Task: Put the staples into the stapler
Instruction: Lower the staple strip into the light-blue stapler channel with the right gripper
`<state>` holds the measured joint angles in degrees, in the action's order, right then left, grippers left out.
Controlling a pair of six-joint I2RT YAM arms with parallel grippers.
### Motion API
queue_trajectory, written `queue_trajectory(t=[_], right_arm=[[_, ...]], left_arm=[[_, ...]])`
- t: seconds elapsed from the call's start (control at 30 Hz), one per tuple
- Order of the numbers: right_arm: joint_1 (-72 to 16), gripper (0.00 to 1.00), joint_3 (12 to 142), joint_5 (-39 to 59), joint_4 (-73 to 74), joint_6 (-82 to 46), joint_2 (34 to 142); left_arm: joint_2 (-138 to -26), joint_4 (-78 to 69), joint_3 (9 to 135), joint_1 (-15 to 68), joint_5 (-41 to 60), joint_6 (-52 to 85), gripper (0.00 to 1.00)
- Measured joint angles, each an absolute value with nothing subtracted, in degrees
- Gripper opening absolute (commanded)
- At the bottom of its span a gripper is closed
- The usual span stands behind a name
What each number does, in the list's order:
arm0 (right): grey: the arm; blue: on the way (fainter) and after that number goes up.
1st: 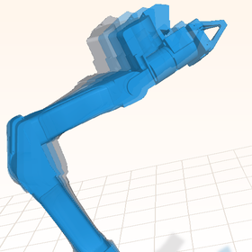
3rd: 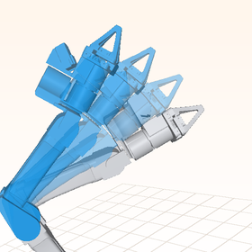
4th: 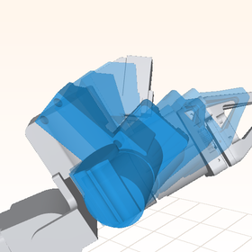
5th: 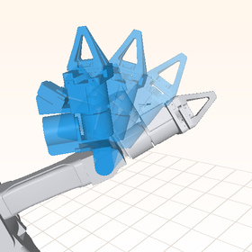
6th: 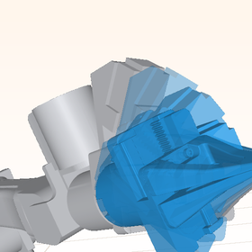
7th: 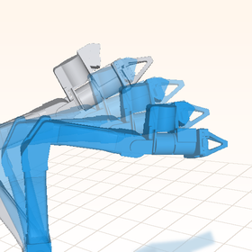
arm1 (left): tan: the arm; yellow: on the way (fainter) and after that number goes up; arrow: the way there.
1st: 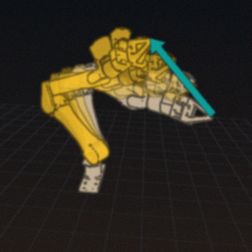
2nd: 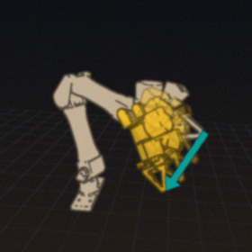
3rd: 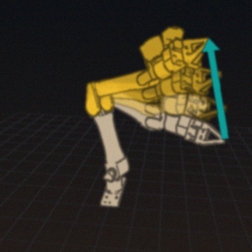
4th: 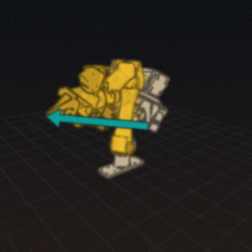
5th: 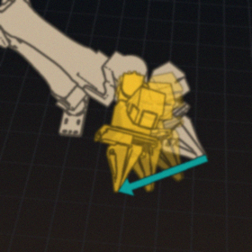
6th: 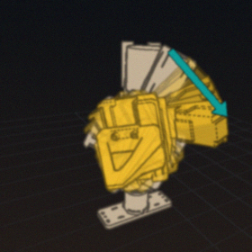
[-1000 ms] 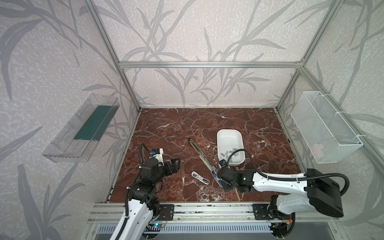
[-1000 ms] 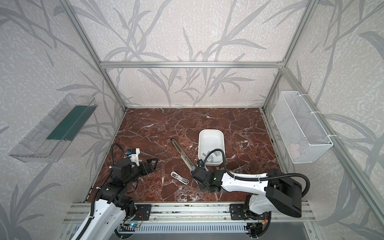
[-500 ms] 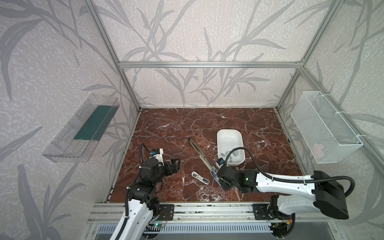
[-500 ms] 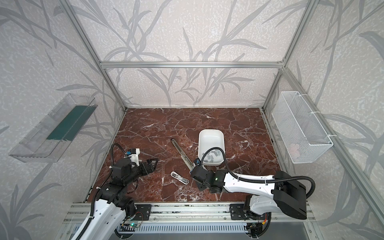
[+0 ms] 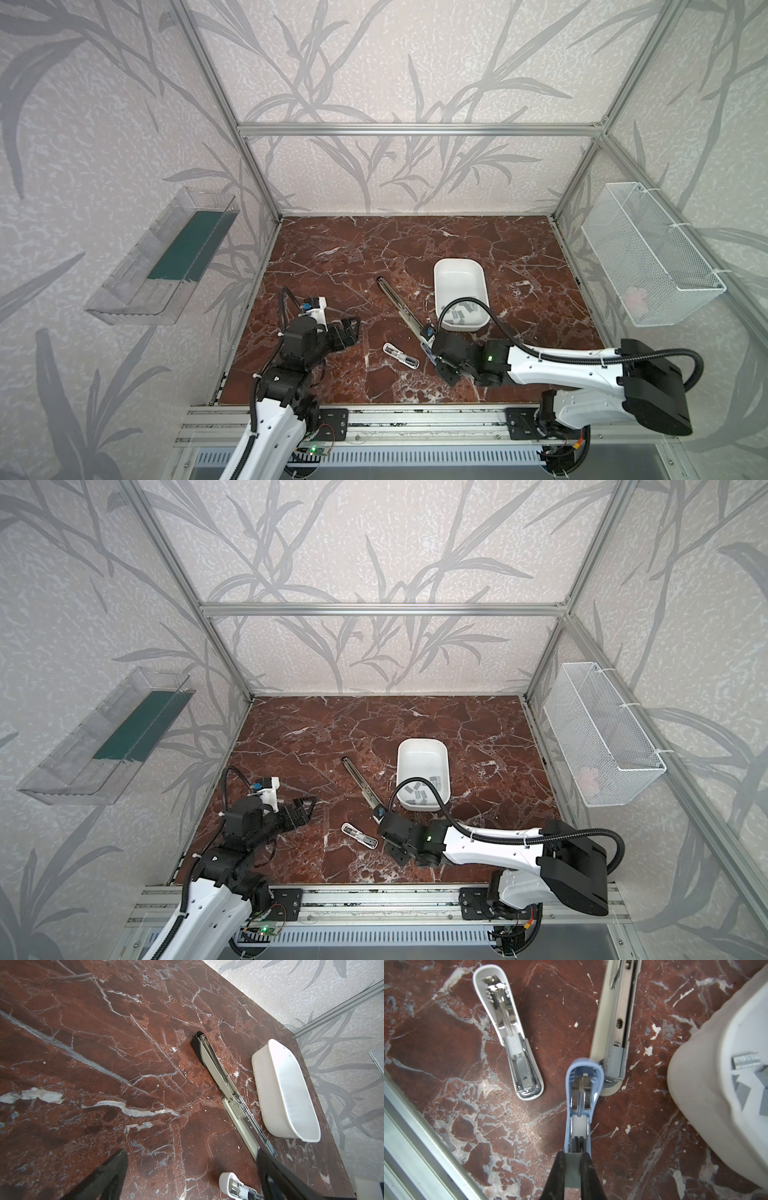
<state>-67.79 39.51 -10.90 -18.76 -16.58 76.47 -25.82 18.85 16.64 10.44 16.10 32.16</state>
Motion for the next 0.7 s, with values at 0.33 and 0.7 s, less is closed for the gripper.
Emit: queue_trajectory(t=[0.33, 0.7], right_arm=[[-64.49, 0.03, 39.46, -8.73, -17.63, -14.5, 76.47], [-63.37, 0.03, 39.42, -6.07, -16.71, -14.81, 77.82]], left_arm=[[-25.85, 18.83, 16.64, 10.44, 15.92, 32.16, 0.97], [-26.57, 18.81, 16.64, 10.44, 15.9, 32.14, 0.97]])
